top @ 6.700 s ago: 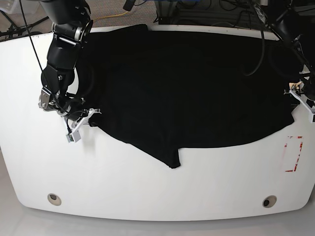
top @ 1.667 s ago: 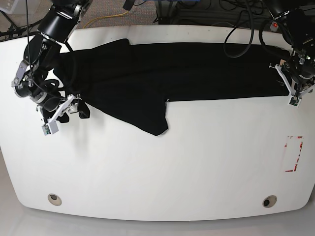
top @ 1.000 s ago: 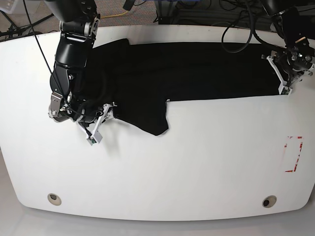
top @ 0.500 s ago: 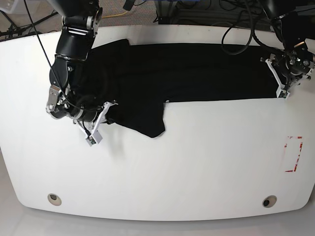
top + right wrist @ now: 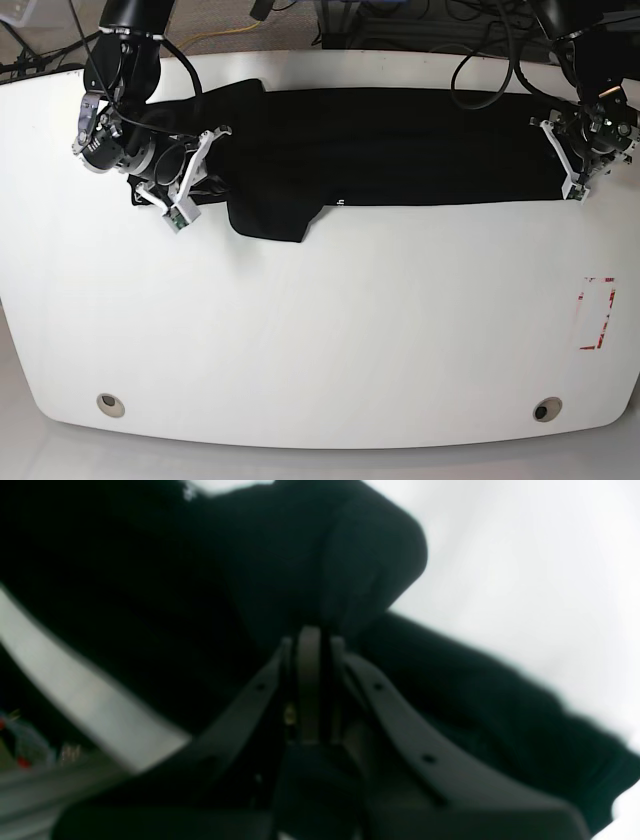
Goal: Fold the T-shirt properly
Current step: 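Grasp the hanging shirt flap with the right gripper and fold it over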
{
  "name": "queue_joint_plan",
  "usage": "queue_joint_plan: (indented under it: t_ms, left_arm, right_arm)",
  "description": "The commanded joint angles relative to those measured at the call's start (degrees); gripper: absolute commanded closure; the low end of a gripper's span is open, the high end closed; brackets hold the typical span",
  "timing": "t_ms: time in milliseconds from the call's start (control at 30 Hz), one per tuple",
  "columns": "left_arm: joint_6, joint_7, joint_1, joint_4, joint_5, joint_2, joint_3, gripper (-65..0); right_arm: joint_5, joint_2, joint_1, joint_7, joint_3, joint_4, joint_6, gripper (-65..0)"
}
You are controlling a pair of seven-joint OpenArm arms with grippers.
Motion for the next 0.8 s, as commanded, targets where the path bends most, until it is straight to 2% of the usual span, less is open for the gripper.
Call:
queue_joint_plan:
  t_ms: [0,67,167,300,400,633,767]
  left_arm:
    - [-0.1,0.8,0.2,0.0,1.1,-0.7,-0.1,-29.3]
    - [-0.1,0.8,0.2,0.0,1.1,-0.9,-0.2,-29.3]
    - [-0.1,0.8,0.3,0.0,1.1,-2.6,-0.2,-29.3]
    - [-0.1,0.8,0.4,0.0,1.1,-2.8,-0.2,-29.3]
    - [-0.1,0.8,0.5,0.0,1.1,-4.2,-0.2,-29.3]
    - [-0.1,0.8,0.3,0.0,1.0,-4.4,-0.2,-29.3]
    - [-0.1,0.8,0.3,0.0,1.0,-4.4,-0.2,-29.3]
  right_arm:
    - [1.6,-0.1,-4.9,0.8,3.8,4.7,0.3,0.0]
    - [2.4,-1.1,-7.0,0.8,5.0,5.0,0.3,0.0]
    - [5.8,-1.1,-9.5,0.8,7.1,5.1,0.3,0.0]
    - [10.1,-1.0,-12.4,0.8,11.6,5.1,0.3,0.0]
    - [11.2,-0.7,-12.8,0.7,13.8,5.2,0.3,0.0]
    - [13.3,-0.1,-12.9,-0.4,15.4,6.1,0.3,0.0]
    - [21.3,0.0,-15.8,-1.7,19.1,8.0,0.3,0.0]
